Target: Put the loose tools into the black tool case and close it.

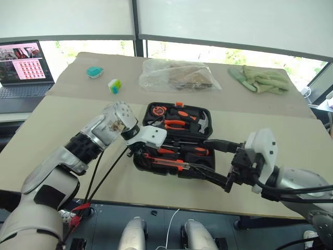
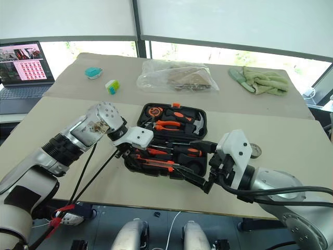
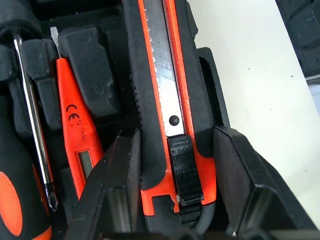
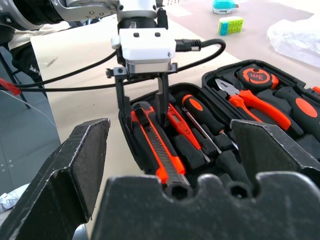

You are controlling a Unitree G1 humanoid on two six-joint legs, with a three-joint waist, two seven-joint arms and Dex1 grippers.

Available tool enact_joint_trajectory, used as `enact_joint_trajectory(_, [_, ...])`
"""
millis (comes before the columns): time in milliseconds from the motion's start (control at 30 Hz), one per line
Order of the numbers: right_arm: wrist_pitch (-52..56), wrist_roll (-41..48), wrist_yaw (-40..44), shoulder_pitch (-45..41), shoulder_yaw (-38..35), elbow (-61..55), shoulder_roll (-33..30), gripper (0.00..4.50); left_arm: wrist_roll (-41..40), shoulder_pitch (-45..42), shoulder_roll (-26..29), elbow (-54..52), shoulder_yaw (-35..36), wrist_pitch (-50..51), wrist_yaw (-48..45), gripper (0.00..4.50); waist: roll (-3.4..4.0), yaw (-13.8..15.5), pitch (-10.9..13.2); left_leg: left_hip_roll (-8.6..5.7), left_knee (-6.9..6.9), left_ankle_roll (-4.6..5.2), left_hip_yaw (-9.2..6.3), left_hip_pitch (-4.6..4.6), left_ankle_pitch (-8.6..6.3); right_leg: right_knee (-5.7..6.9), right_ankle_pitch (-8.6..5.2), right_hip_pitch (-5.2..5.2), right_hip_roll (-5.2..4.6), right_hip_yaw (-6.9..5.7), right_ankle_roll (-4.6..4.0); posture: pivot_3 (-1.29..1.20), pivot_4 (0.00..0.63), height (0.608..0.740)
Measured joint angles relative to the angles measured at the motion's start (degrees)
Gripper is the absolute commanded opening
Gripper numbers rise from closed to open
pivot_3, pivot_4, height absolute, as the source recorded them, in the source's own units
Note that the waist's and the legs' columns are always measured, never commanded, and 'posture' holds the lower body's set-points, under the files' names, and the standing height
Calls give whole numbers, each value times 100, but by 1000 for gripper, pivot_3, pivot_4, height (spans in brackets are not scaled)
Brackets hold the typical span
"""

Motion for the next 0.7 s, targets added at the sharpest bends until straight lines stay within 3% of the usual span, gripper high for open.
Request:
enact_joint_trajectory(100, [0, 0, -1, -15, 2, 3, 0, 4500, -461, -130, 172, -53, 24, 312, -10, 4451, 0, -30, 0, 0, -4, 0, -2, -8, 0, -1, -1, -8, 0, 0, 0, 0, 150, 740])
enact_joint_trajectory(300, [-1, 4, 56, 158, -11, 4, -3, 4500, -1645, -299, 573, -313, 421, 921, -28, 4451, 2, -35, 1, -2, -1, 1, -6, -7, 0, 1, -3, -5, -1, -1, 2, 0, 150, 740])
enact_joint_trajectory(467, [-4, -2, 170, 172, -32, 65, -25, 4500, -1780, -12, 504, -335, 825, 864, -31, 3161, 2, -22, 1, -3, 2, 1, -3, -7, 0, 1, -3, -2, -2, -2, 2, 0, 150, 740])
enact_joint_trajectory(700, [-13, -115, 312, 169, -32, 145, -83, 4500, -1177, 409, 147, -299, 815, 471, 32, 646, 1, 12, 2, -5, 4, 0, -3, -10, 0, -1, -3, -4, -2, -2, 2, 0, 150, 740])
